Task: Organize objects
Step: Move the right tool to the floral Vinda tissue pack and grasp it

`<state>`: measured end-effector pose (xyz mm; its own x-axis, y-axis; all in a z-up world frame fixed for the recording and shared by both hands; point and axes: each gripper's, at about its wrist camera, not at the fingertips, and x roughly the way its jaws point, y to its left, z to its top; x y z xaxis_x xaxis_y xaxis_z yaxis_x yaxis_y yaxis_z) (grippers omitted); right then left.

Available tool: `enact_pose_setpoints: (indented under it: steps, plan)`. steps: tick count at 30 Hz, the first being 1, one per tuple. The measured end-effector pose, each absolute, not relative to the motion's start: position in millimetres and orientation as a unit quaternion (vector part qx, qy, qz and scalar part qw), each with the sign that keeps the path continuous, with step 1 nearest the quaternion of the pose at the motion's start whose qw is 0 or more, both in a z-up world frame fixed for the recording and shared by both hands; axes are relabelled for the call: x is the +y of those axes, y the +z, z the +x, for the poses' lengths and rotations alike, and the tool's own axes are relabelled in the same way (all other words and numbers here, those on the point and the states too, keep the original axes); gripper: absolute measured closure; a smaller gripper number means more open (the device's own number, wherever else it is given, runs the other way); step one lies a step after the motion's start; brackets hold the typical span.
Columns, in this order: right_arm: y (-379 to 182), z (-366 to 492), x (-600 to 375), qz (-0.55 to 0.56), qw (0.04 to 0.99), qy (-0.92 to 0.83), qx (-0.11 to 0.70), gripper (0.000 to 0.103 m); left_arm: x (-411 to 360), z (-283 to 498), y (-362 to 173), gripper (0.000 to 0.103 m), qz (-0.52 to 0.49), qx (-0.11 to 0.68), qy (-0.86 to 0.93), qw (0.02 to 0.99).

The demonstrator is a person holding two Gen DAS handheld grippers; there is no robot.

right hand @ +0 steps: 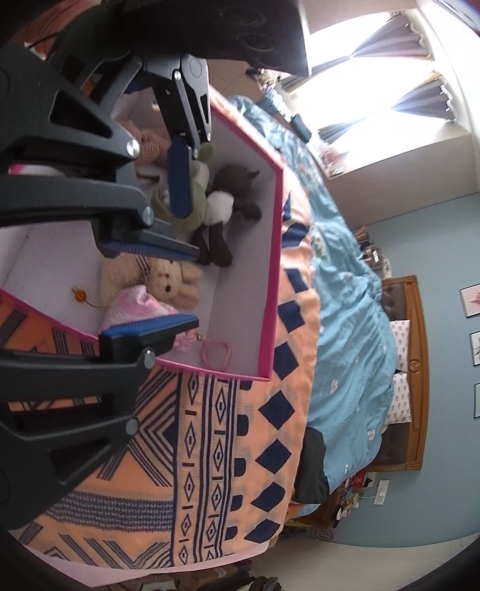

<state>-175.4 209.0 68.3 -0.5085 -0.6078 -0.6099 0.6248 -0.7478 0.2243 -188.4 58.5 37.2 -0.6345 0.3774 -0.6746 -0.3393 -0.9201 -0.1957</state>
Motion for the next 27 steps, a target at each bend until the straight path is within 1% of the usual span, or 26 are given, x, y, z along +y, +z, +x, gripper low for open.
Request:
enact_pose_setpoints:
  steps: [2, 4, 8, 9, 10, 11, 14, 17, 22, 27]
  plan:
    - [74, -165, 216, 0.336, 0.367, -0.868, -0.002, 0.063, 56, -176, 45, 0.022, -0.359, -0.023, 0.912, 0.198]
    - [79, -154, 223, 0.327, 0.376, -0.867, -0.012, 0.062, 55, -161, 53, 0.018, -0.341, -0.019, 0.918, 0.201]
    - [87, -130, 236, 0.311, 0.398, -0.863, -0.03, 0.057, 52, -130, 63, 0.017, -0.306, -0.005, 0.93, 0.203]
    - [88, -122, 240, 0.308, 0.404, -0.861, -0.036, 0.056, 51, -122, 64, 0.01, -0.299, -0.006, 0.932, 0.203]
    - [89, -117, 244, 0.306, 0.408, -0.86, -0.039, 0.056, 49, -112, 63, 0.008, -0.29, -0.01, 0.935, 0.206]
    - [90, -109, 248, 0.303, 0.415, -0.857, -0.043, 0.054, 48, -105, 62, 0.0, -0.287, -0.012, 0.935, 0.207]
    - [90, -85, 257, 0.298, 0.434, -0.848, -0.052, 0.051, 45, -81, 55, 0.0, -0.276, -0.016, 0.937, 0.213]
    - [83, -60, 263, 0.302, 0.448, -0.84, -0.05, 0.047, 41, -63, 40, 0.0, -0.289, -0.016, 0.934, 0.211]
    - [57, -28, 265, 0.331, 0.463, -0.821, -0.044, 0.046, 39, -38, 15, 0.0, -0.322, 0.004, 0.923, 0.21]
    - [25, -7, 262, 0.369, 0.456, -0.809, -0.033, 0.046, 35, -11, -11, 0.0, -0.35, -0.005, 0.913, 0.211]
